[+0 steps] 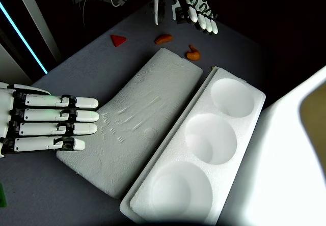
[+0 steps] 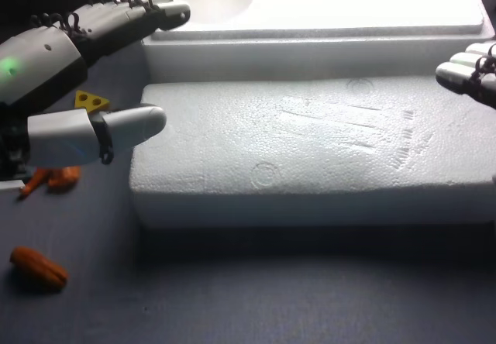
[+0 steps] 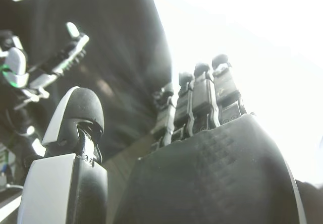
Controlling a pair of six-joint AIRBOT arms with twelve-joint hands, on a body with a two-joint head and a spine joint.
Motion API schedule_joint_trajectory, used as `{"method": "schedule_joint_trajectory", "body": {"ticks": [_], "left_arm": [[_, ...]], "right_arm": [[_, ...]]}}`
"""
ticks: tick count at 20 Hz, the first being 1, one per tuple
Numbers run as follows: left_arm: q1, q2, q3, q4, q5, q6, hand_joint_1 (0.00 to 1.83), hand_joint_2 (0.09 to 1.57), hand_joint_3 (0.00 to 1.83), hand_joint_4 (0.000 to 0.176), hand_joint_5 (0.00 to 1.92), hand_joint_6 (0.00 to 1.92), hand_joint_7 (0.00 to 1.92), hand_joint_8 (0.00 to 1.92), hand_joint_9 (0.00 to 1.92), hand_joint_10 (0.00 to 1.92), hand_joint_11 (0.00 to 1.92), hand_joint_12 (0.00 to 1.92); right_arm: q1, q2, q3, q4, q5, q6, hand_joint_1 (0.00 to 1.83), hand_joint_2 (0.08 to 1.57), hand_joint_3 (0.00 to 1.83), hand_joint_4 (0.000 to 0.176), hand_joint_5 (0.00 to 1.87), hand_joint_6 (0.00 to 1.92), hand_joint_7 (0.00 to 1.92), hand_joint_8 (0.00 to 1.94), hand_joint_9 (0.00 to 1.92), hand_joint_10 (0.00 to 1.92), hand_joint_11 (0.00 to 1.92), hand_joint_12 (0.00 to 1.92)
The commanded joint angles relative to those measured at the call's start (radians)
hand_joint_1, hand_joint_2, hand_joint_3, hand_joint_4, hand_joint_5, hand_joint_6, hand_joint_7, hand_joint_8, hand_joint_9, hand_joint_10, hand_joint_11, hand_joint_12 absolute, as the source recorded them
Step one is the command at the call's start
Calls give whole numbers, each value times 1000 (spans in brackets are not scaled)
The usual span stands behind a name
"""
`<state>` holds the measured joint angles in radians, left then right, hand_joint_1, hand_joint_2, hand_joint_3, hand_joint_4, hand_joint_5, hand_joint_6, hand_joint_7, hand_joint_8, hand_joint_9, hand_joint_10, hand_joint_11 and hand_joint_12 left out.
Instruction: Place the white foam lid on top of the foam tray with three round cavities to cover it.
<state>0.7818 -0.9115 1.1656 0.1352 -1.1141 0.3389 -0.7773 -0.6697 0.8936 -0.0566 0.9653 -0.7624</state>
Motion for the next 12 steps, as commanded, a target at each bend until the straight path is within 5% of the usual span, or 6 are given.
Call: {"method": "schedule_joint_trajectory", "body": {"ticks": [1,6,8,10,12], "left_arm": [[-12,3,9,-33,-99,-5,298,1260,23,53,53,35,20,3,0,0,0,0],[-7,-3,12,-44,-95,-6,355,1219,0,23,31,13,0,0,0,0,0,0],[8,-4,7,-62,-100,-5,371,1180,0,67,1,0,0,0,0,0,0,0],[25,0,-3,-92,-107,11,407,1166,0,70,0,0,0,0,0,0,0,0],[45,3,-13,-130,-114,32,413,1171,0,44,0,0,0,0,0,0,0,0]], "right_arm": [[12,7,7,23,95,-8,457,1308,40,0,0,0,0,0,0,0,0,0],[12,6,7,64,99,-37,560,1271,6,0,0,0,0,0,0,0,0,0],[11,6,3,88,107,-49,557,1254,0,0,0,0,0,0,0,0,0,0],[2,6,-6,123,117,-60,514,1218,0,0,0,0,0,0,0,0,0,0],[-10,7,-20,162,130,-83,468,1224,0,0,0,0,0,0,0,0,0,0]]}}
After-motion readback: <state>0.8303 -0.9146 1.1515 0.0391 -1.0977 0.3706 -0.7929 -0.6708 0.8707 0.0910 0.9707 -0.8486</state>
